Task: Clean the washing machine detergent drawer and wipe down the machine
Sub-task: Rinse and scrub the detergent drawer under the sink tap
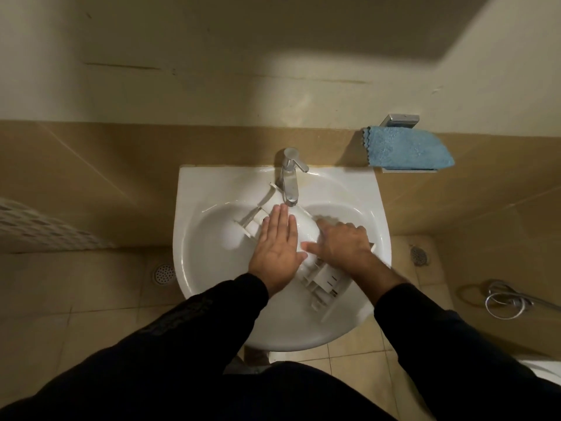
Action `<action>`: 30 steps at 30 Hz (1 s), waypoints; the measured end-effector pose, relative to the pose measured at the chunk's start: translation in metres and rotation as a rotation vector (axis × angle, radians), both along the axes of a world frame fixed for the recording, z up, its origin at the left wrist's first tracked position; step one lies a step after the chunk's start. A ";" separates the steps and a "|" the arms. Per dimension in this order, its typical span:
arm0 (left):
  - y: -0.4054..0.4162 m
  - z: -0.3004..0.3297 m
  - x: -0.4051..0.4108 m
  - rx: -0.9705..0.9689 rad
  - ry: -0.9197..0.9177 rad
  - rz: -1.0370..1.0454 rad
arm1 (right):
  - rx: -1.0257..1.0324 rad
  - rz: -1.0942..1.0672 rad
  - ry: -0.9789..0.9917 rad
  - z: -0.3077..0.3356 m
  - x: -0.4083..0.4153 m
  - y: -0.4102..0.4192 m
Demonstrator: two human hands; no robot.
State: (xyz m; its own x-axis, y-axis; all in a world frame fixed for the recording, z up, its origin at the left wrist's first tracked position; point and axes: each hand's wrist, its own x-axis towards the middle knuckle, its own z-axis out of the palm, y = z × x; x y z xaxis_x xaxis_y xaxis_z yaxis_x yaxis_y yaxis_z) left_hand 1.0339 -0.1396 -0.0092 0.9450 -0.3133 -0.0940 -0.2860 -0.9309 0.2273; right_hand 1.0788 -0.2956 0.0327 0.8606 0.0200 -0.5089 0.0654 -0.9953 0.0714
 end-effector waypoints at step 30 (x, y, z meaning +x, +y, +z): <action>0.037 0.009 0.006 -0.315 0.197 -0.022 | -0.067 -0.051 0.110 0.059 -0.018 0.018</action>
